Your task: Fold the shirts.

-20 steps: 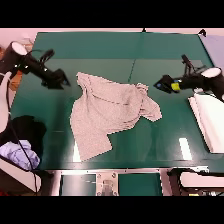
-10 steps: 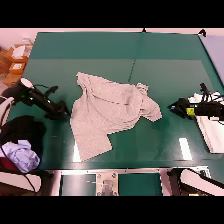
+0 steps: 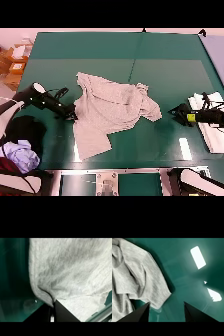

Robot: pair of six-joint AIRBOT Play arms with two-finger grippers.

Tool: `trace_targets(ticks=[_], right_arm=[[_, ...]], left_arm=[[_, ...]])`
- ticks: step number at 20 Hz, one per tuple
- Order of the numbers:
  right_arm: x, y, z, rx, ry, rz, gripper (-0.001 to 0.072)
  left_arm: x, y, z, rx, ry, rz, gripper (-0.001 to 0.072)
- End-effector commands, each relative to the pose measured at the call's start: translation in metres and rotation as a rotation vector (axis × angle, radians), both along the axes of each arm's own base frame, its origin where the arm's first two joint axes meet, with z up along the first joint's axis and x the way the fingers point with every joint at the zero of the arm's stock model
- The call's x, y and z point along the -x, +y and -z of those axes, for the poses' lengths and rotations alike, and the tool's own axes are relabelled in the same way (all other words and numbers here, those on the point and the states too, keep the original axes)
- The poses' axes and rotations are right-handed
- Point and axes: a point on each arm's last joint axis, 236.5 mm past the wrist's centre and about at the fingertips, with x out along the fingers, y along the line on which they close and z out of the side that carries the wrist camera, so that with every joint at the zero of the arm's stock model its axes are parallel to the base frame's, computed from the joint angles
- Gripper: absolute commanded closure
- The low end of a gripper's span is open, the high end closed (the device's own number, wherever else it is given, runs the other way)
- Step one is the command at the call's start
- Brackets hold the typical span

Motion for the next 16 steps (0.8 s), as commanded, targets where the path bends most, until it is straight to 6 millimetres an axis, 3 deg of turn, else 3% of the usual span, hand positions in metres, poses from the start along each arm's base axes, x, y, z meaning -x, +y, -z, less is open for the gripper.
trace_targets(ticks=[1, 3, 6, 8, 9, 10, 12, 13, 14, 16], right_arm=[[0.016, 0.020, 0.025, -0.062, 0.066, 0.006, 0.0220], [0.016, 0.043, 0.040, -0.108, 0.085, -0.022, 0.0221], [0.000, 0.076, 0.054, -0.147, 0.066, -0.062, 0.0240], [-0.011, 0.086, 0.055, -0.145, 0.044, -0.087, 0.0590], [-0.016, 0.085, 0.050, -0.143, 0.025, -0.099, 0.0682], [-0.023, 0.084, 0.039, -0.151, 0.002, -0.114, 0.0702], [-0.042, 0.080, -0.005, -0.177, -0.089, -0.154, 0.0703], [-0.055, 0.071, -0.041, -0.175, -0.162, -0.161, 0.0704], [-0.068, 0.060, -0.083, -0.160, -0.244, -0.158, 0.0703], [-0.083, 0.033, -0.188, -0.079, -0.445, -0.155, 0.0703]], left_arm=[[-0.005, 0.005, -0.009, 0.010, -0.007, 0.004, 0.0683], [-0.011, 0.006, -0.013, 0.008, -0.024, 0.007, 0.0683], [-0.014, 0.002, -0.019, 0.027, -0.029, 0.001, 0.0683], [-0.012, 0.001, -0.024, 0.036, -0.021, 0.019, 0.0683], [-0.016, 0.001, -0.031, 0.039, -0.042, 0.033, 0.0684], [-0.024, 0.002, -0.044, 0.035, -0.089, 0.043, 0.0684], [-0.049, 0.002, -0.090, 0.033, -0.224, 0.058, 0.0685], [-0.064, 0.002, -0.128, 0.029, -0.326, 0.065, 0.0685], [-0.077, 0.002, -0.172, 0.022, -0.442, 0.067, 0.0685], [-0.094, 0.003, -0.284, 0.004, -0.730, 0.046, 0.0684]])
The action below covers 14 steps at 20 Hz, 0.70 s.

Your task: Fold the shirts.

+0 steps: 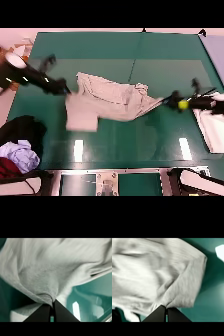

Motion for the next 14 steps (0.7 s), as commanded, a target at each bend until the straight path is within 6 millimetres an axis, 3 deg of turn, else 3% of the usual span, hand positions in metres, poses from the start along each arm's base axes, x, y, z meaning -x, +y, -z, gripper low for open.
trace_targets(ticks=[1, 2, 4, 5, 7, 8, 10, 12, 14], right_arm=[[-0.008, -0.026, -0.169, 0.070, -0.308, 0.002, 0.0703], [-0.003, -0.035, -0.220, 0.129, -0.409, 0.019, 0.0703], [0.020, -0.044, -0.314, 0.266, -0.606, 0.070, 0.0703], [0.035, -0.044, -0.356, 0.339, -0.699, 0.099, 0.0703], [0.070, -0.036, -0.420, 0.481, -0.853, 0.144, 0.0703], [0.085, -0.029, -0.442, 0.538, -0.908, 0.158, 0.0703], [0.109, -0.020, -0.466, 0.626, -0.954, 0.200, 0.0703], [0.118, -0.022, -0.469, 0.679, -0.945, 0.233, 0.0703], [0.117, -0.030, -0.457, 0.701, -0.891, 0.236, 0.0703]], left_arm=[[-0.011, 0.000, -0.181, -0.001, -0.454, -0.031, 0.0684], [-0.002, 0.001, -0.241, 0.000, -0.617, -0.044, 0.0684], [0.042, 0.001, -0.363, 0.020, -0.943, -0.088, 0.0684], [0.072, 0.001, -0.409, 0.030, -1.077, -0.099, 0.0684], [0.135, 0.002, -0.477, 0.052, -1.300, -0.126, 0.0684], [0.164, 0.004, -0.498, 0.054, -1.381, -0.147, 0.0684], [0.199, 0.011, -0.507, 0.010, -1.435, -0.165, 0.0684], [0.208, 0.016, -0.490, -0.028, -1.366, -0.182, 0.0683], [0.197, 0.023, -0.451, -0.067, -1.195, -0.194, 0.0683]])
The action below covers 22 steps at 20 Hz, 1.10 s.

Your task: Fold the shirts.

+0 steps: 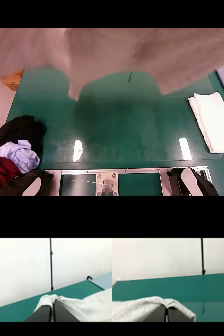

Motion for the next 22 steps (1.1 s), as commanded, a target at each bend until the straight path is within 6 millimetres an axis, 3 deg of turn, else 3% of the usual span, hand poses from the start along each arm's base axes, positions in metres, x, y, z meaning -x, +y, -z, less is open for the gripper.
trace_targets(ticks=[1, 3, 5, 7, 12, 15, 18, 20, 21, 22], right_arm=[[0.010, -0.007, 0.004, 0.032, 0.033, 0.072, 0.0703], [-0.008, -0.011, 0.035, -0.031, 0.115, 0.029, 0.0703], [-0.037, -0.017, 0.089, -0.103, 0.229, -0.025, 0.0703], [-0.072, -0.019, 0.157, -0.191, 0.336, -0.066, 0.0703], [-0.156, -0.028, 0.354, -0.392, 0.640, -0.017, 0.0702], [-0.184, -0.032, 0.437, -0.496, 0.797, 0.003, 0.0702], [-0.203, -0.035, 0.483, -0.539, 0.875, 0.009, 0.0702], [-0.211, -0.039, 0.490, -0.540, 0.880, 0.012, 0.0695], [-0.214, -0.042, 0.486, -0.537, 0.869, 0.012, 0.0581], [-0.214, -0.045, 0.477, -0.538, 0.864, 0.000, 0.0488]], left_arm=[[0.004, 0.012, 0.048, -0.014, 0.201, -0.056, 0.0684], [-0.024, 0.011, 0.100, -0.017, 0.373, -0.046, 0.0683], [-0.056, 0.013, 0.154, 0.004, 0.514, -0.049, 0.0683], [-0.094, 0.013, 0.217, 0.037, 0.639, -0.050, 0.0683], [-0.199, 0.012, 0.391, 0.118, 0.871, -0.058, 0.0683], [-0.254, 0.017, 0.462, 0.156, 0.917, -0.091, 0.0683], [-0.288, 0.016, 0.506, 0.223, 0.925, -0.102, 0.0683], [-0.298, 0.011, 0.518, 0.234, 0.935, -0.082, 0.0683], [-0.301, 0.011, 0.518, 0.230, 0.936, -0.075, 0.0652], [-0.302, 0.014, 0.513, 0.212, 0.929, -0.073, 0.0286]])
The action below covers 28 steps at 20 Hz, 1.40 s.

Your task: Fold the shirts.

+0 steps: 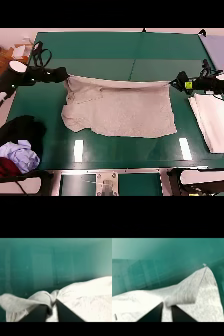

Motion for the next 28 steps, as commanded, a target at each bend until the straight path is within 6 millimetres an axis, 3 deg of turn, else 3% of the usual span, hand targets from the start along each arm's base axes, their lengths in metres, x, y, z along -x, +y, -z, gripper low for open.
trace_targets(ticks=[1, 4, 6, 8, 12, 15, 18, 19, 20, 23, 28], right_arm=[[-0.004, -0.010, 0.000, -0.028, 0.019, -0.020, 0.0484], [0.035, -0.033, -0.022, -0.032, 0.082, -0.081, 0.0484], [0.075, -0.049, -0.021, 0.017, 0.148, -0.097, 0.0484], [0.103, -0.060, -0.020, 0.061, 0.159, -0.066, 0.0483], [0.137, -0.063, -0.009, 0.069, 0.161, 0.015, 0.0483], [0.151, -0.055, 0.007, 0.055, 0.182, 0.042, 0.0483], [0.160, -0.043, 0.021, 0.007, 0.205, 0.045, 0.0484], [0.161, -0.039, 0.024, -0.003, 0.201, 0.036, 0.0484], [0.161, -0.037, 0.025, -0.014, 0.202, 0.039, 0.0484], [0.160, -0.039, 0.026, -0.005, 0.196, 0.050, 0.0484], [0.157, -0.038, 0.024, -0.014, 0.182, 0.052, 0.0484]], left_arm=[[-0.015, 0.006, 0.003, 0.019, -0.002, 0.011, -0.0003], [0.010, 0.036, -0.031, 0.105, 0.114, 0.065, -0.0005], [0.048, 0.058, -0.026, 0.159, 0.268, 0.100, -0.0005], [0.098, 0.068, 0.002, 0.192, 0.467, 0.128, -0.0005], [0.193, 0.061, 0.066, 0.169, 0.697, 0.101, -0.0005], [0.234, 0.059, 0.100, 0.115, 0.718, 0.021, -0.0004], [0.242, 0.049, 0.121, 0.170, 0.720, -0.050, -0.0001], [0.238, 0.049, 0.126, 0.182, 0.702, -0.083, 0.0144], [0.231, 0.048, 0.128, 0.197, 0.670, -0.102, 0.0226], [0.213, 0.040, 0.124, 0.258, 0.594, -0.136, 0.0227], [0.212, 0.008, 0.144, 0.210, 0.615, -0.071, 0.0228]])
